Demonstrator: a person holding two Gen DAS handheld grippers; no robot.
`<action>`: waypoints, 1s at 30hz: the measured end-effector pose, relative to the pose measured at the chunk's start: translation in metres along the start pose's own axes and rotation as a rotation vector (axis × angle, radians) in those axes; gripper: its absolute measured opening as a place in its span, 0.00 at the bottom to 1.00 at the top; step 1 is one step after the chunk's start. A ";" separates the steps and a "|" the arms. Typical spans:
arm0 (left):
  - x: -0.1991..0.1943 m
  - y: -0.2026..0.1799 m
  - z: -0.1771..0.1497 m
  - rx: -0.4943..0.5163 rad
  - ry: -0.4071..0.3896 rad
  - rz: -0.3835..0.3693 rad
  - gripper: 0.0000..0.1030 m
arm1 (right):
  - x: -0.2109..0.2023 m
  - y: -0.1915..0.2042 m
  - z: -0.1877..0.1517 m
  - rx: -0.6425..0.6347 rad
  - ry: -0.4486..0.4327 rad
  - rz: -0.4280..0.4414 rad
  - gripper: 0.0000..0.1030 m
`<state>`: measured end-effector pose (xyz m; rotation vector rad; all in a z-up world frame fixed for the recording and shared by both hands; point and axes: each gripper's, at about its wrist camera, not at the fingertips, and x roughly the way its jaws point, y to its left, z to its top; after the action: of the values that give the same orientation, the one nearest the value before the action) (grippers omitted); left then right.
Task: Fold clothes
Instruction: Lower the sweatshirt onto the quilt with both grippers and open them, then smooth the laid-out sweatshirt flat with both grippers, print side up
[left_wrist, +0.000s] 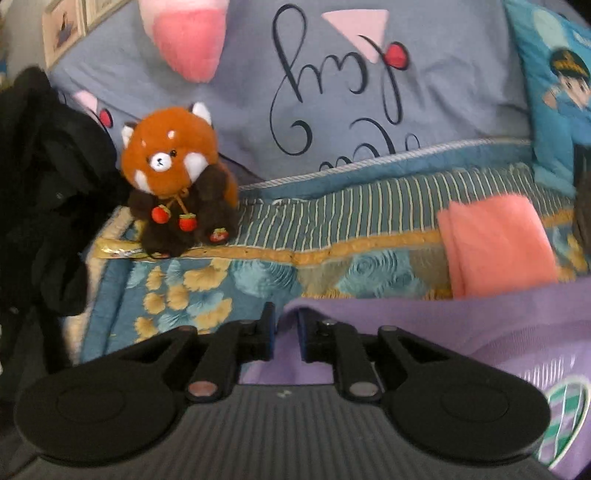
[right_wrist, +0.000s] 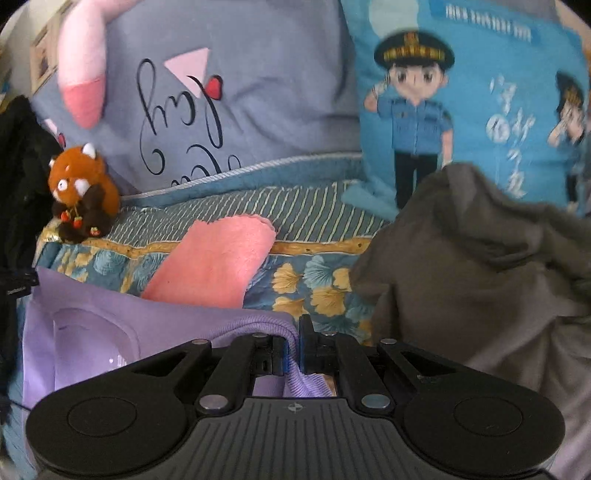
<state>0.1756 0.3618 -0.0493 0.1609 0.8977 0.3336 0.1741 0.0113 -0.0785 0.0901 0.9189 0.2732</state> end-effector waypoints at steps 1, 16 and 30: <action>0.008 0.000 0.003 0.007 -0.002 0.000 0.14 | 0.009 -0.003 0.004 0.011 0.014 0.006 0.05; 0.077 0.009 0.023 -0.066 0.087 0.057 0.24 | 0.076 -0.037 0.042 0.139 0.208 -0.009 0.25; -0.005 -0.027 -0.028 0.144 -0.062 -0.204 0.38 | 0.031 -0.045 0.028 0.069 0.100 -0.047 0.46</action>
<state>0.1567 0.3345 -0.0706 0.2099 0.8691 0.0739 0.2234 -0.0225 -0.0944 0.1193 1.0286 0.2038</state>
